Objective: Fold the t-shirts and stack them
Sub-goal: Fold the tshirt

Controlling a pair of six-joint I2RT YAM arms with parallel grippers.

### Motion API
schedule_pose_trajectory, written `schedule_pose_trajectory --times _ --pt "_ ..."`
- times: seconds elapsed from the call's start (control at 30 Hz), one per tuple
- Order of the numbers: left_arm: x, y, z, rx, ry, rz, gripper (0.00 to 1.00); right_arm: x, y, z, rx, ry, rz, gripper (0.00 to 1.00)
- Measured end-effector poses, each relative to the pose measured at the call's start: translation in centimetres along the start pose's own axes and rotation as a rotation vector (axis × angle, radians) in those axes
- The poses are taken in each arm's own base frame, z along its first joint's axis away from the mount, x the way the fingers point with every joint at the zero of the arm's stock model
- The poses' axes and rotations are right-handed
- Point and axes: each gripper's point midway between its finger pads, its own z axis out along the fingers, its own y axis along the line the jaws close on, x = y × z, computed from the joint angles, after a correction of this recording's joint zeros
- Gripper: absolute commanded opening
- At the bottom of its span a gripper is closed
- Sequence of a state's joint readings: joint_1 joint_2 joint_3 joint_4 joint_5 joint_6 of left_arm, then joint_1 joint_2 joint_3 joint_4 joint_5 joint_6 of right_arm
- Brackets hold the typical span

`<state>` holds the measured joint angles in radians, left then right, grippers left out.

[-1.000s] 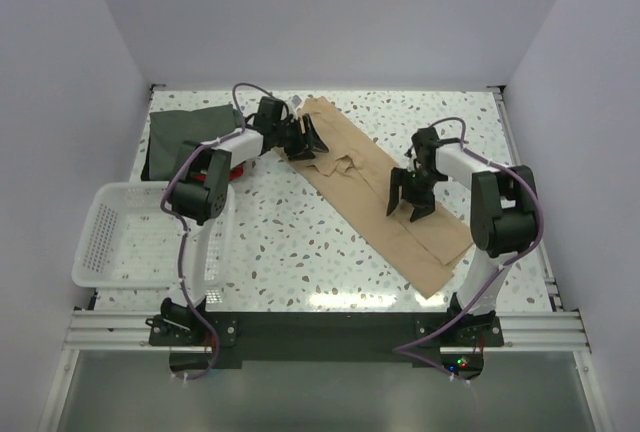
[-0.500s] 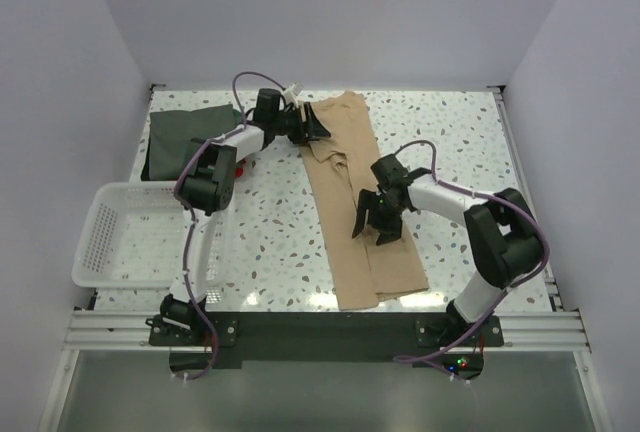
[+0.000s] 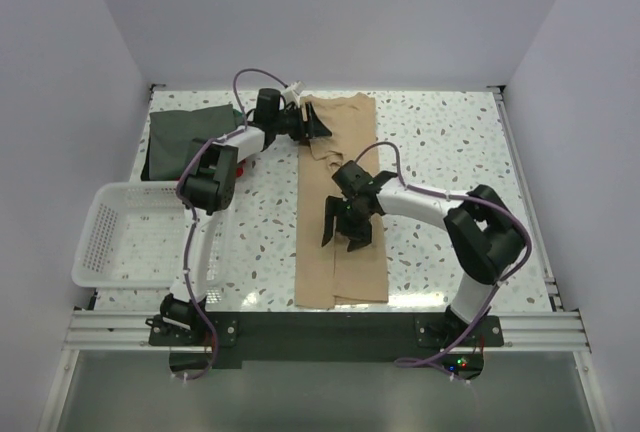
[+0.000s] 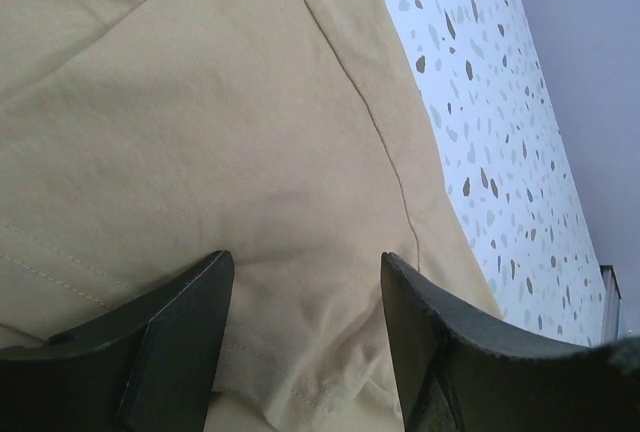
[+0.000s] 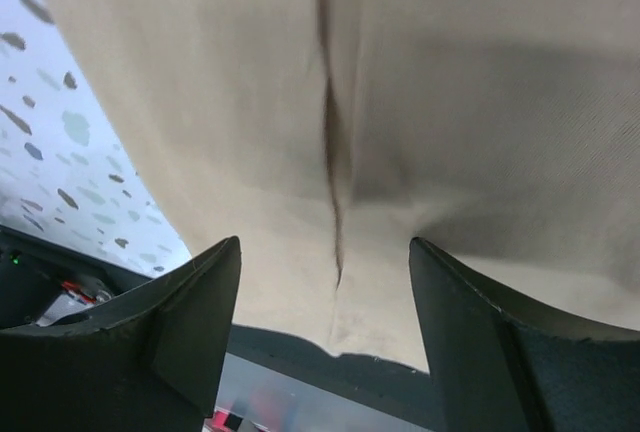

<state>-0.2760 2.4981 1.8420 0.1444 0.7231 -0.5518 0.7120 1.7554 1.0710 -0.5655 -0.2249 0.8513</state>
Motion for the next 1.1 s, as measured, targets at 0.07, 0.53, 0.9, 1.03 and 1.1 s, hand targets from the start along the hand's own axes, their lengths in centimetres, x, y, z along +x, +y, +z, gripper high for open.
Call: schedule_pose_trajectory --times 0.07,0.53,0.9,1.03,1.1 --pt "-0.2 0.0 0.0 0.001 -0.006 0.018 0.67 0.3 0.8 -0.6 0.01 0.01 -0.023 0.72" --pt "-5.3 -11.6 -8.2 -0.072 -0.133 0.124 0.68 5.2 -4.6 -7.3 0.131 0.017 -0.082 0.72" --pt "13.5 -15.8 -17.9 -0.267 0.102 0.1 0.68 8.8 -9.6 -5.6 0.239 0.125 -0.066 0.51" --pt "21.6 -12.6 -21.1 -0.416 0.249 0.012 0.67 9.8 -10.9 -4.9 0.26 0.151 -0.063 0.48" --pt "24.6 -12.0 -22.6 -0.459 0.292 -0.021 0.67 10.5 -11.8 -4.6 0.279 0.17 -0.058 0.47"
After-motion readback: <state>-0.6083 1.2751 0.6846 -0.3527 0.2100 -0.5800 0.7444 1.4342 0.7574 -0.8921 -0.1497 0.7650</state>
